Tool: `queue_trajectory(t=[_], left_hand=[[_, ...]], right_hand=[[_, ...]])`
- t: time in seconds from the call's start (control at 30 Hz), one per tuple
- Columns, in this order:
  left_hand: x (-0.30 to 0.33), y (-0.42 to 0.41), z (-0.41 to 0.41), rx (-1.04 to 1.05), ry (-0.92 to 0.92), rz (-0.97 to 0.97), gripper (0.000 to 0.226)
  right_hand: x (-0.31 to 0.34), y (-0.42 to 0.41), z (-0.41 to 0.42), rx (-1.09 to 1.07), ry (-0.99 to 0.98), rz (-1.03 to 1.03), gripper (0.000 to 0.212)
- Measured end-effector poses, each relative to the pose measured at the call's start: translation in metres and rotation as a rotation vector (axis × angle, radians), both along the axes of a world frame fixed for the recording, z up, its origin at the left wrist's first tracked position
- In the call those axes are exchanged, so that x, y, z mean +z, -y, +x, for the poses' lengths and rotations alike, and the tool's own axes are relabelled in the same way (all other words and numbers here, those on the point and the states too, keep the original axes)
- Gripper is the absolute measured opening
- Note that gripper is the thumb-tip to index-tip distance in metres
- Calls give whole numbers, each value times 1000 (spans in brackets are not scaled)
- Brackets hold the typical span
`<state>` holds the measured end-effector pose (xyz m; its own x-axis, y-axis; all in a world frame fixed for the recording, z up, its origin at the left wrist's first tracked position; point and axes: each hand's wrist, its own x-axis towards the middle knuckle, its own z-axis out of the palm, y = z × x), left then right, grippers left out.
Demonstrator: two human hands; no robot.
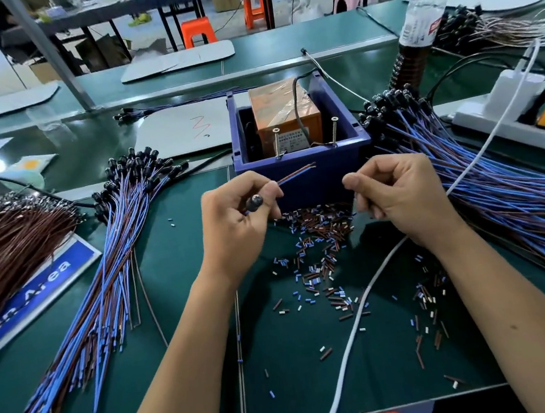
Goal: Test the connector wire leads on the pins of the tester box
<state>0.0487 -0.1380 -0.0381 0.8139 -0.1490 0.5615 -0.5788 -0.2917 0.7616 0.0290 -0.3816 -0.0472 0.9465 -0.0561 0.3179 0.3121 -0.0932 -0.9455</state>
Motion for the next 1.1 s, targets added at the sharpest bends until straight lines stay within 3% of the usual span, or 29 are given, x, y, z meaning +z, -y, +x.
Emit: queue_trajectory(t=[0.1,0.23,0.47,0.63,0.77,0.93,1.1], left_hand=[[-1,9,-5,-36,-30,-95,22],[-5,29,-14,-72,-28,-69,22],[-7,37,-19,-60,-20,-82,23],[-9,41,-23,23,25,-61,22],[-9,38,-22,138,55,-167,18],[-9,37,-21,286,146,-227,16],[-10,39,-20,332,187,-274,17]], right_hand=[[2,-13,-5,53,5,-10,22],[4,-46,-8,120,-12,293,20],[7,-61,-13,76,-60,426,18],[5,-58,-12,52,-55,408,15],[3,-53,-9,22,-50,416,25],[5,-46,-5,6,15,407,22],[2,-43,-8,-208,144,213,5]])
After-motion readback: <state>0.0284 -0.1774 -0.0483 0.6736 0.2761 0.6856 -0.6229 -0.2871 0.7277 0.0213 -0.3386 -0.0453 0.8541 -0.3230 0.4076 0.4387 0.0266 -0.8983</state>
